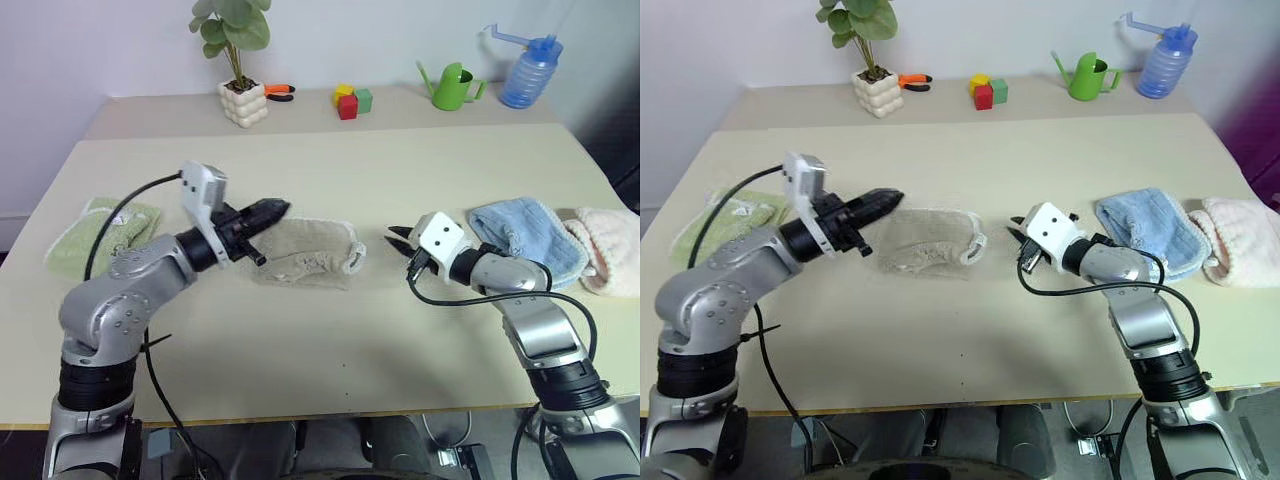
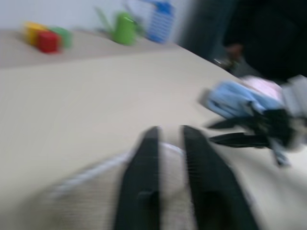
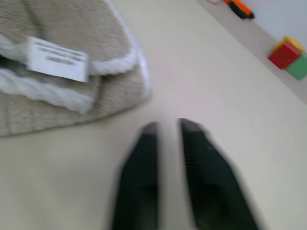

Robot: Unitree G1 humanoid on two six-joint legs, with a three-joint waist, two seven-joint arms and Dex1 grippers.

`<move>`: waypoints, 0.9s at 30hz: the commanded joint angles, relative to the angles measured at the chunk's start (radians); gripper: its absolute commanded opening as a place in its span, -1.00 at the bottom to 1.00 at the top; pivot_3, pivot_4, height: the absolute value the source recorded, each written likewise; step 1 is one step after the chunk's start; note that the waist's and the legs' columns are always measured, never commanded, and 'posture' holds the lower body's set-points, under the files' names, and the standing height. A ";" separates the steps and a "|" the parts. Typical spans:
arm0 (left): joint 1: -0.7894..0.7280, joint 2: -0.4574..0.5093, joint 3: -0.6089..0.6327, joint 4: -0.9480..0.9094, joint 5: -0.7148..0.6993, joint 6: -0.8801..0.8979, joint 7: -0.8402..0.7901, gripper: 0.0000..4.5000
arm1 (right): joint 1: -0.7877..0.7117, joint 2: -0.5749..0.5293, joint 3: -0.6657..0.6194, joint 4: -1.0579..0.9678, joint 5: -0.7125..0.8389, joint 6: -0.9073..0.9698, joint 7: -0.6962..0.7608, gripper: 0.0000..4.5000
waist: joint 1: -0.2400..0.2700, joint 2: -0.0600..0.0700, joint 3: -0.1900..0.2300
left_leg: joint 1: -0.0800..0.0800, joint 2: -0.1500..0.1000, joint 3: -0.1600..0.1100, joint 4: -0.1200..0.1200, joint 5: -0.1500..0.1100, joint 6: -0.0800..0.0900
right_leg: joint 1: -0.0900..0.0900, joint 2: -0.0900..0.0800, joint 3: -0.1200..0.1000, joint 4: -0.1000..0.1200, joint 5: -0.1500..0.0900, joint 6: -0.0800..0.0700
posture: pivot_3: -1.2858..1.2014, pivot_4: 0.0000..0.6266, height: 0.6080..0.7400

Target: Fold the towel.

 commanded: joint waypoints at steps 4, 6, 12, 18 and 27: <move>0.010 0.062 -0.098 0.020 0.176 -0.076 -0.031 -1.00 | -0.103 0.094 -0.066 -0.076 0.147 0.114 -0.022 -0.99 | -0.003 0.000 0.000 | 0.000 0.000 0.000 0.000 0.000 0.000 | 0.000 0.000 0.000 0.000 0.000 0.000 | 0.03 -0.52 0.88; 0.030 0.055 -0.154 0.059 0.236 -0.104 -0.044 -1.00 | -0.140 0.155 -0.041 -0.103 0.196 0.169 -0.023 -0.99 | -0.003 0.000 0.000 | 0.000 0.000 0.000 0.000 0.000 0.000 | 0.000 0.000 0.000 0.000 0.000 0.000 | 0.03 -0.52 0.88; 0.075 0.012 -0.250 0.138 0.337 -0.158 -0.089 -1.00 | -0.167 0.224 0.124 -0.049 0.121 0.213 -0.029 -0.99 | 0.000 0.000 0.000 | 0.000 0.000 0.000 0.000 0.000 0.000 | -0.001 0.000 0.000 0.000 0.000 0.000 | 0.03 -0.52 0.88; 0.142 -0.011 -0.292 0.171 0.420 -0.196 -0.095 -1.00 | -0.080 0.186 0.264 0.048 0.018 0.184 -0.007 -0.99 | -0.001 0.000 0.000 | 0.000 -0.001 0.000 0.000 0.000 0.000 | -0.001 0.000 0.000 0.000 0.000 0.000 | 0.03 -0.52 0.88; 0.227 -0.060 -0.202 0.110 0.388 -0.190 -0.084 -1.00 | -0.060 0.187 0.160 -0.012 0.046 0.202 -0.050 -0.89 | 0.000 0.000 -0.001 | 0.001 0.000 -0.001 0.000 -0.002 0.004 | 0.001 0.000 0.000 0.001 0.000 0.000 | 0.03 -0.52 0.88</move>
